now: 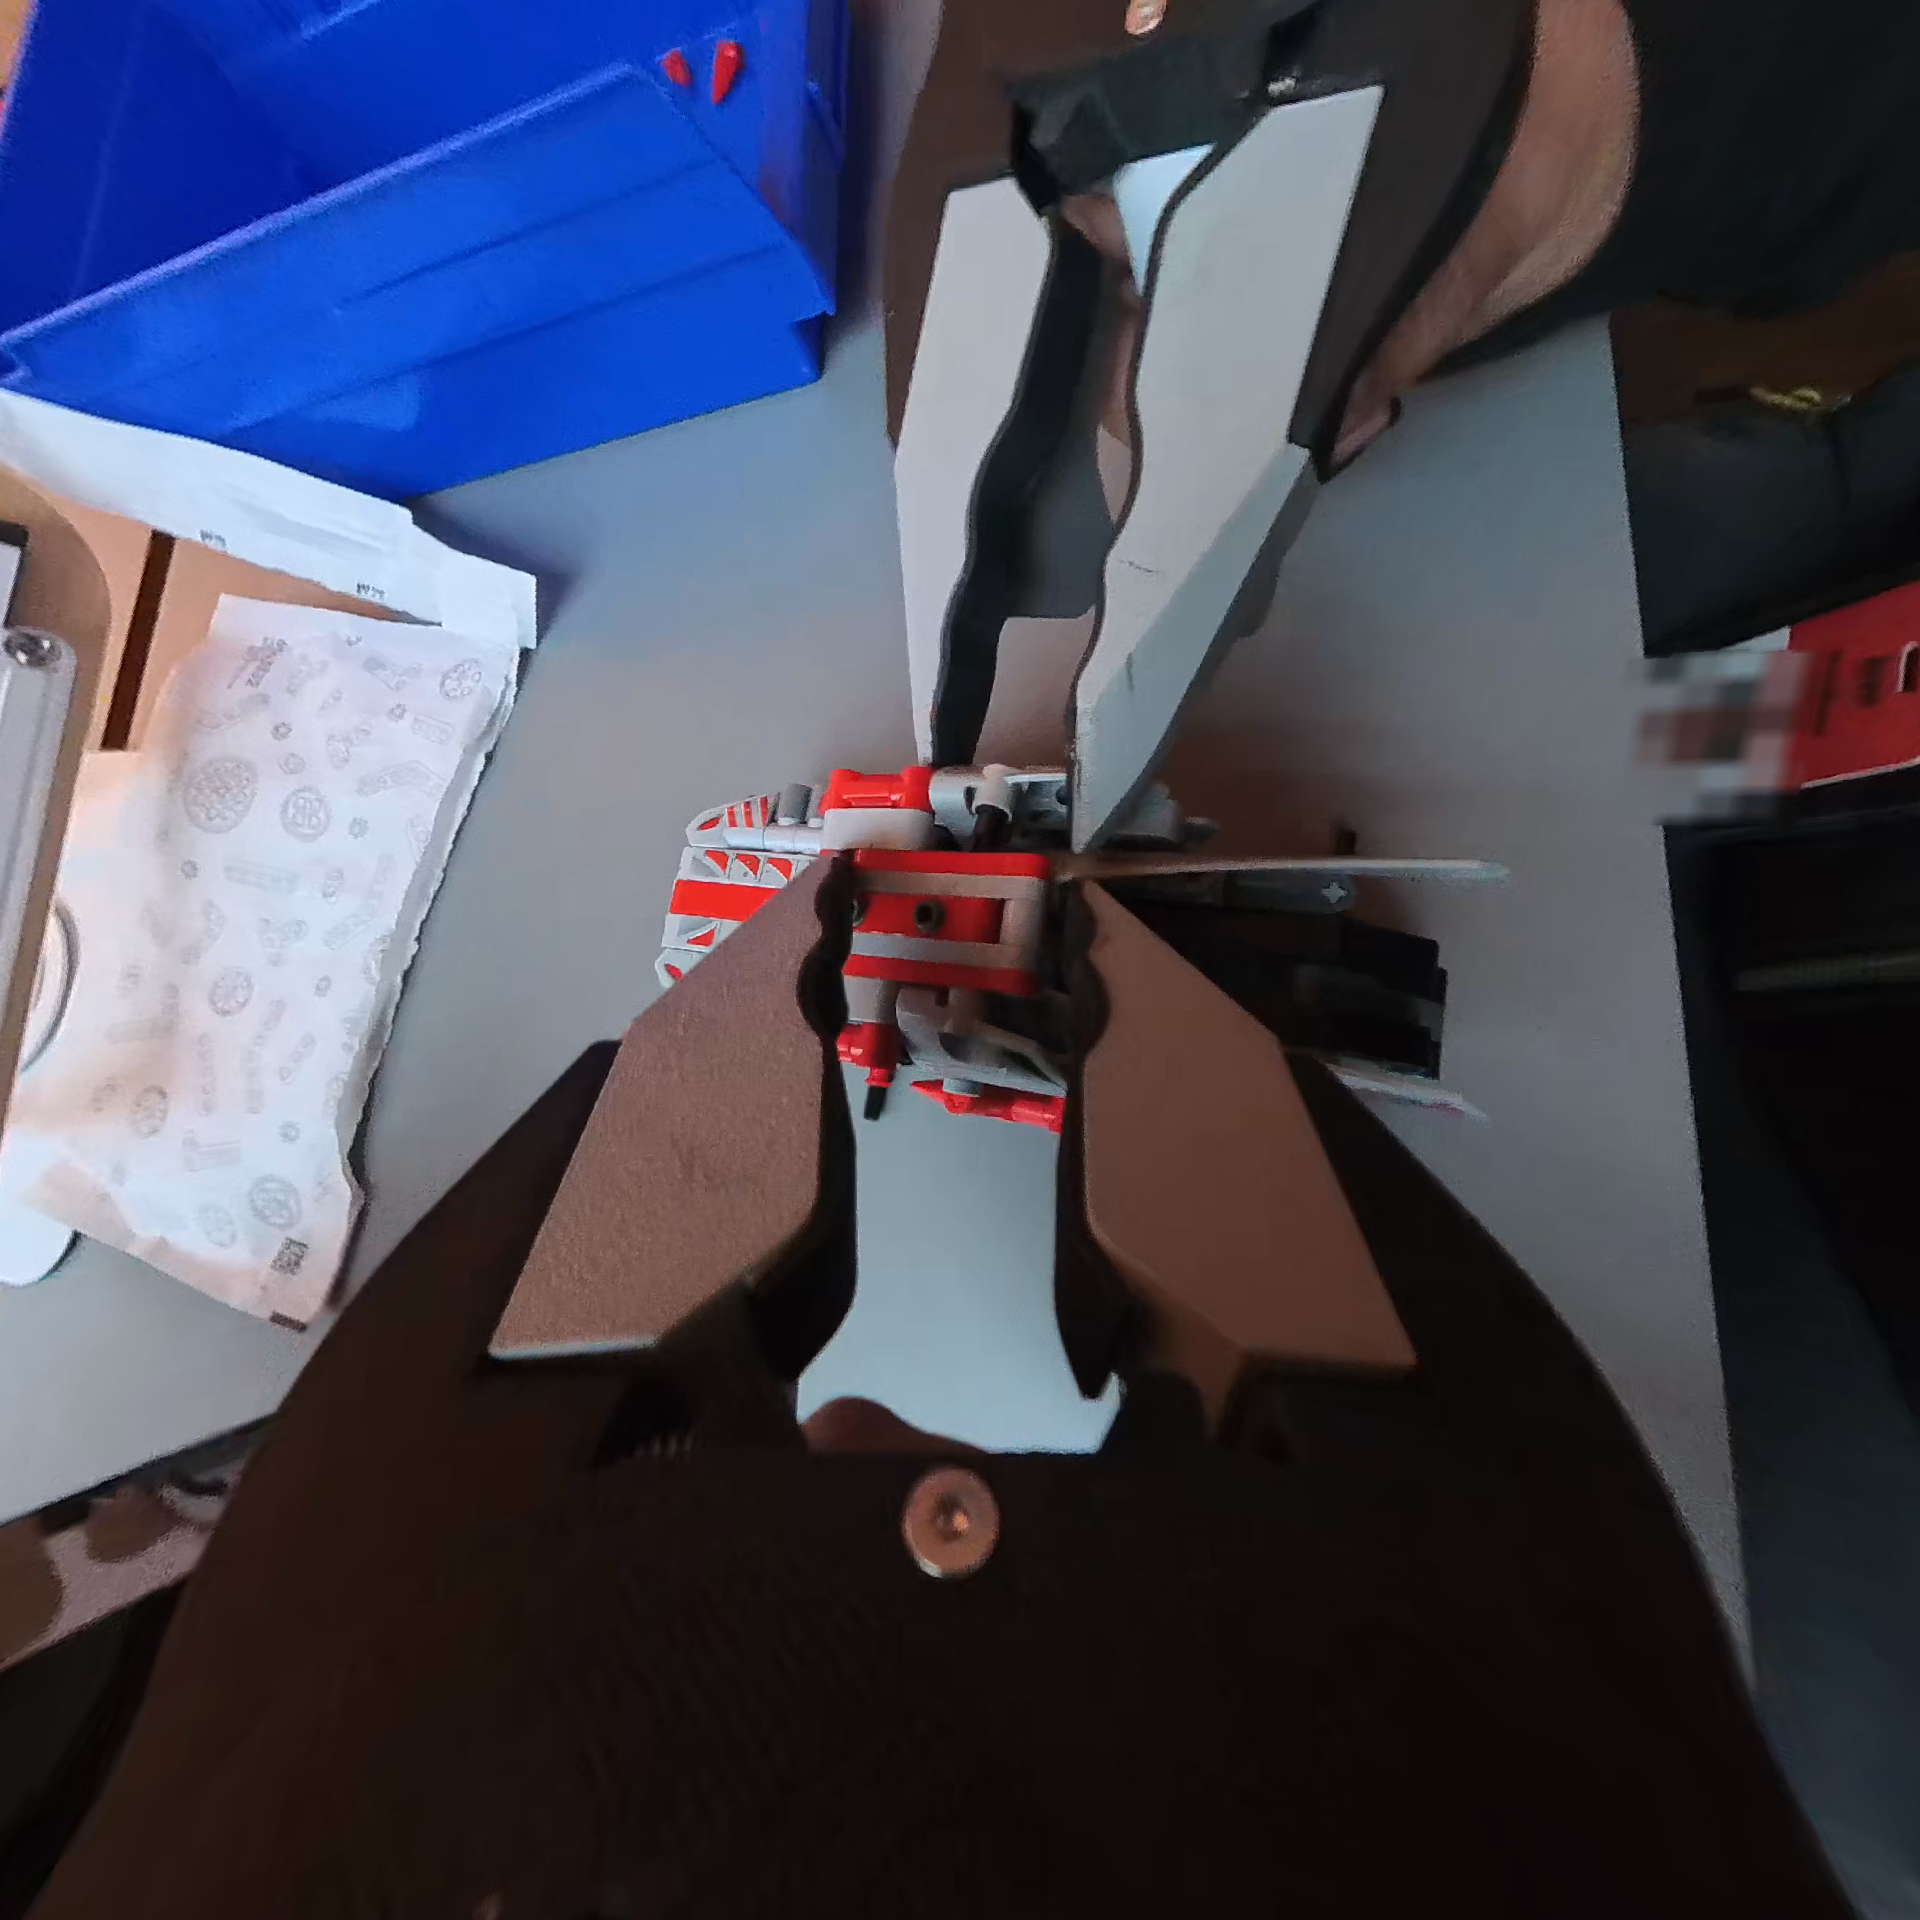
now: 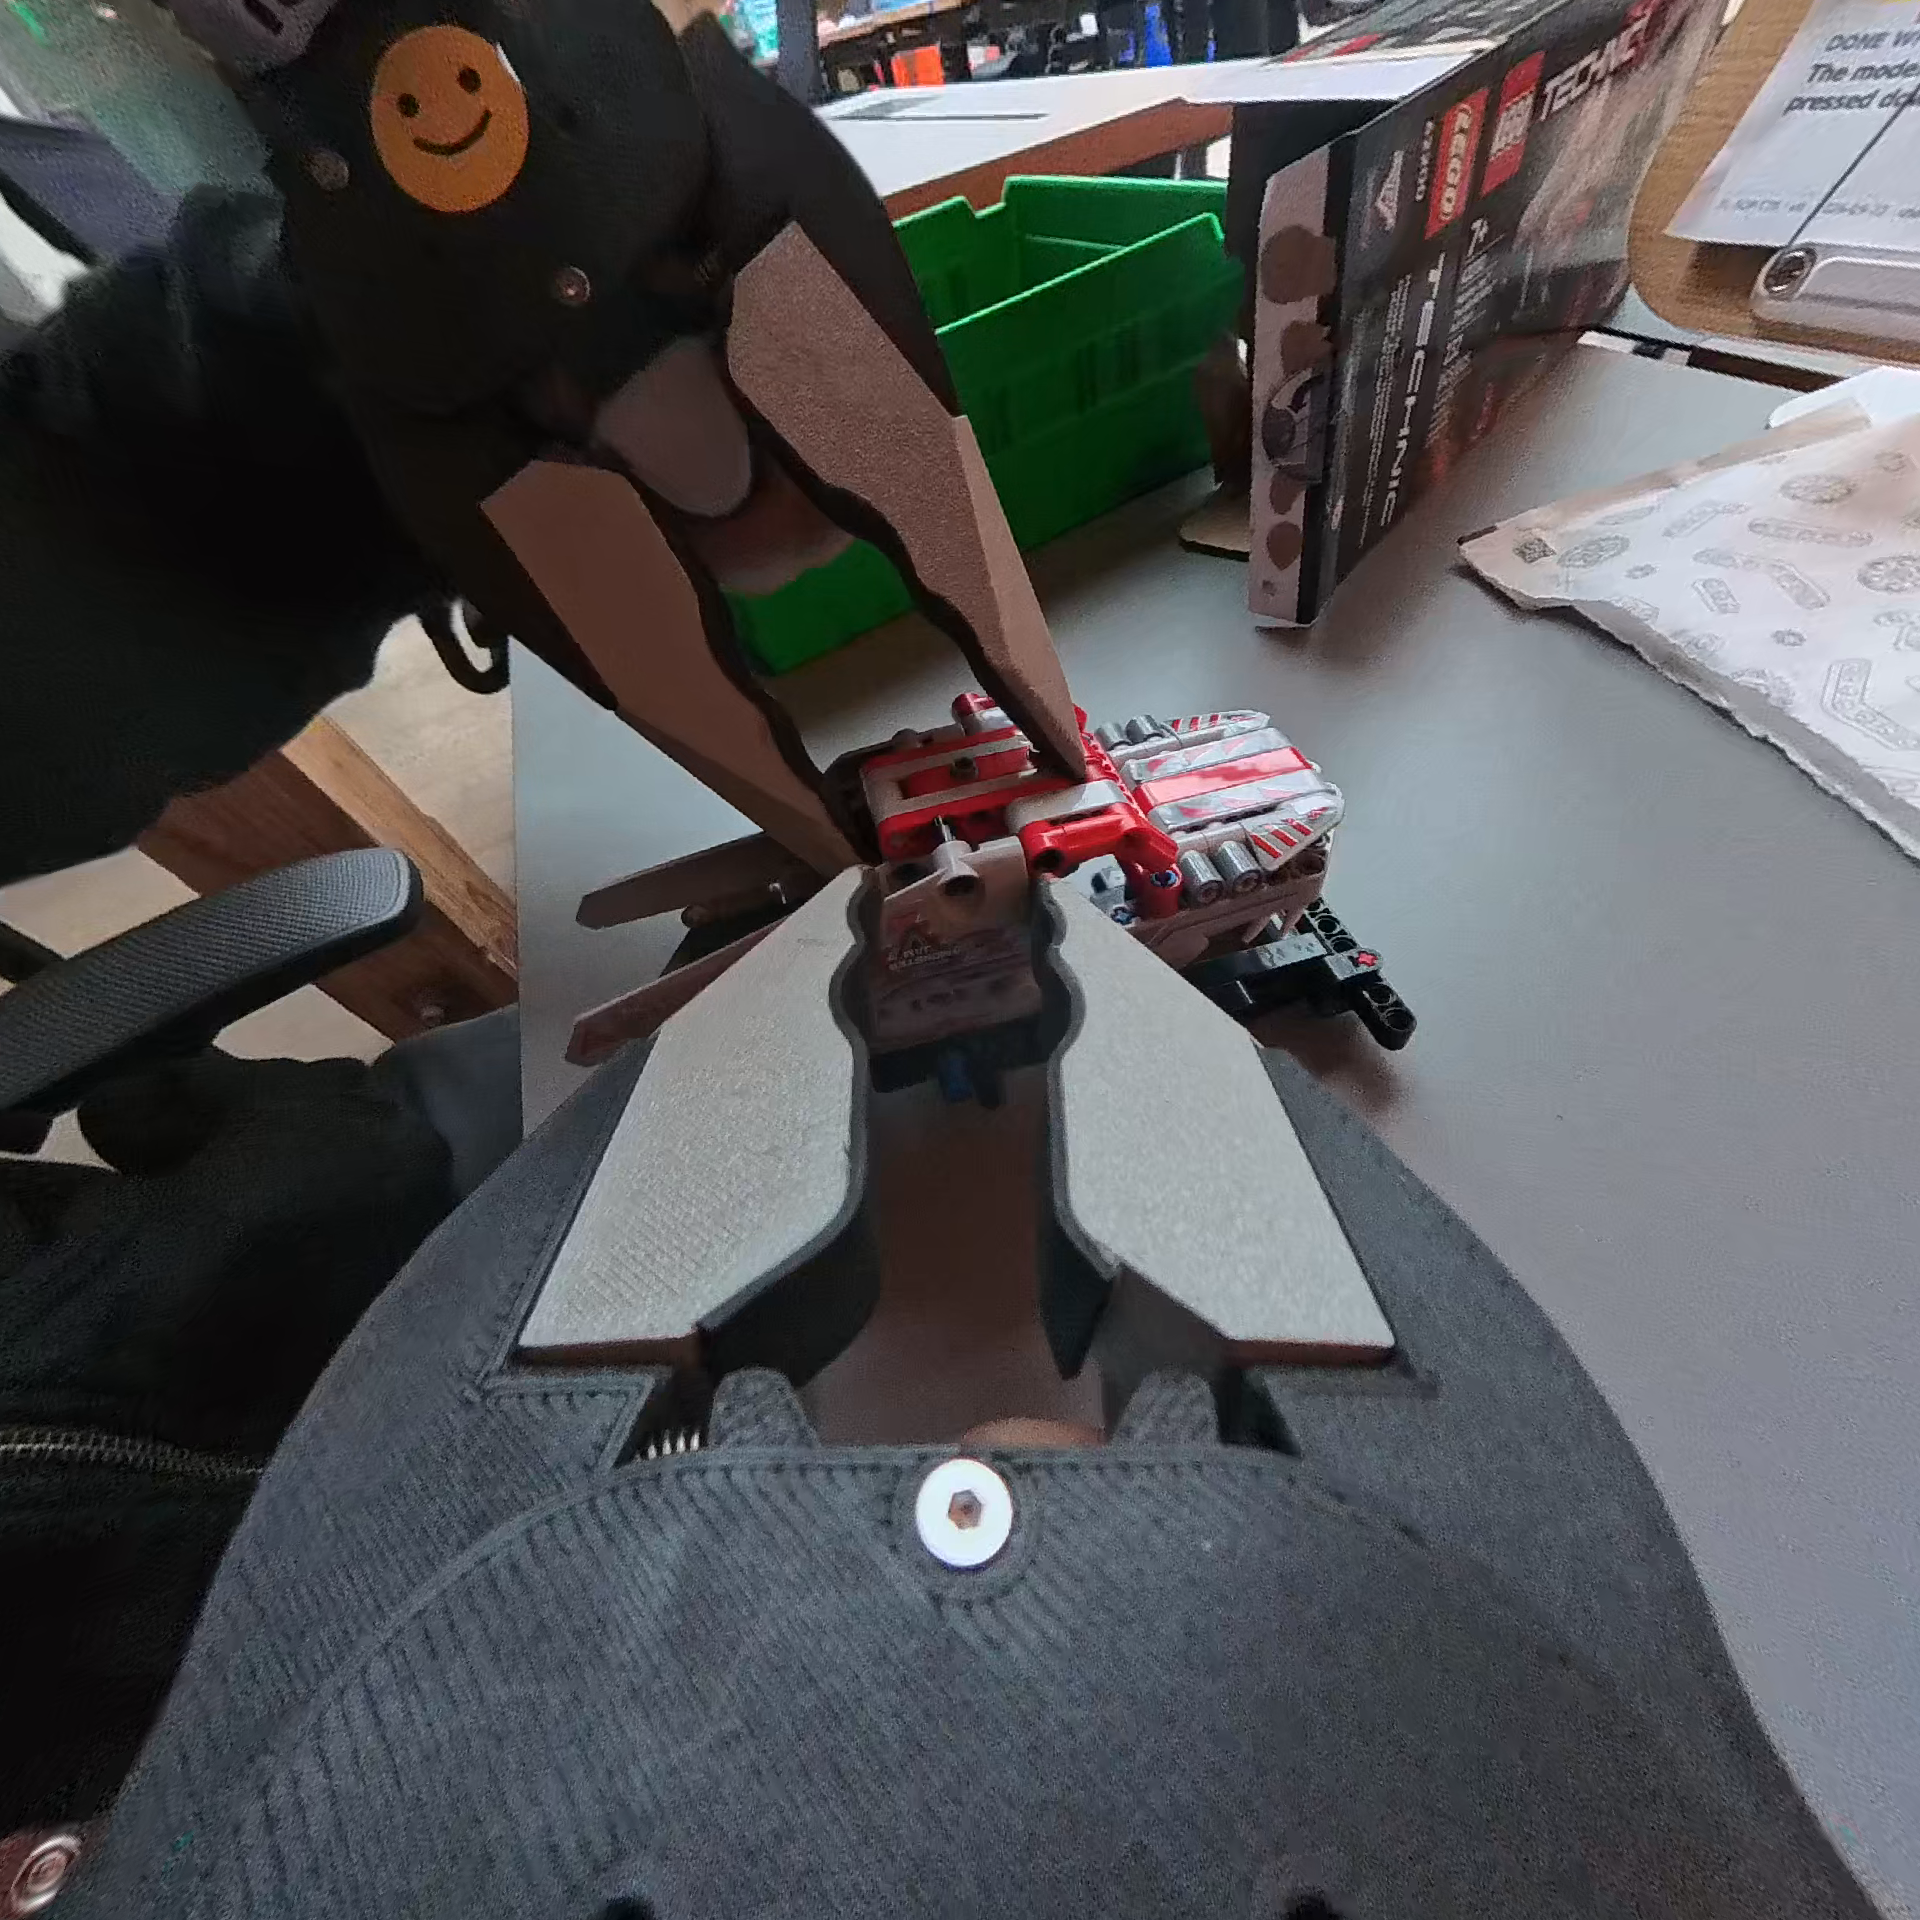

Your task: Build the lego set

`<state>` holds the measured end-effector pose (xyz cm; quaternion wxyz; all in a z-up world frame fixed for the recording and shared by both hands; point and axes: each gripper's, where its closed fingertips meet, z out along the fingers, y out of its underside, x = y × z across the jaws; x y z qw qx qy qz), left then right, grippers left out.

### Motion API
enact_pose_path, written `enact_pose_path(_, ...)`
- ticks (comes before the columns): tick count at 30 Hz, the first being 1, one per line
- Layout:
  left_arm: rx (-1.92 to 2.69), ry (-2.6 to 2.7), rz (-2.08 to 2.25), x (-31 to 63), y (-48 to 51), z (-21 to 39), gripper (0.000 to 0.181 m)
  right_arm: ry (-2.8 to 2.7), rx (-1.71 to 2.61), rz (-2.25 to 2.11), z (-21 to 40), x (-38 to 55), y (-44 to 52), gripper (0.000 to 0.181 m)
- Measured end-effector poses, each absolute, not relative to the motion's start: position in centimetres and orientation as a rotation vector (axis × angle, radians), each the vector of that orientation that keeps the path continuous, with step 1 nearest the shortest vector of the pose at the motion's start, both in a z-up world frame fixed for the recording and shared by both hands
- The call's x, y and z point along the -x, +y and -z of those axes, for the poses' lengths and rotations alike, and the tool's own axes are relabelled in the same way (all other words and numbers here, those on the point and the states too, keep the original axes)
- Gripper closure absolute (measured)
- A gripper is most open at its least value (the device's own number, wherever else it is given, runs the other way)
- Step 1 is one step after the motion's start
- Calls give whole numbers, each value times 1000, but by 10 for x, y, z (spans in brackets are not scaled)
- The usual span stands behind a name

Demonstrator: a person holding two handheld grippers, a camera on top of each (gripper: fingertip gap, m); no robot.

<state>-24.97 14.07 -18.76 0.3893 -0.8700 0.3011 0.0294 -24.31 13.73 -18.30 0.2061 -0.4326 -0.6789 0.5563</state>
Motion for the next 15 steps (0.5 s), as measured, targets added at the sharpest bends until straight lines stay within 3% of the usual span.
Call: enact_pose_path(15, 2146, 661, -154, 249, 143, 187, 143, -1814, 1234, -1624, 182, 238, 154, 160)
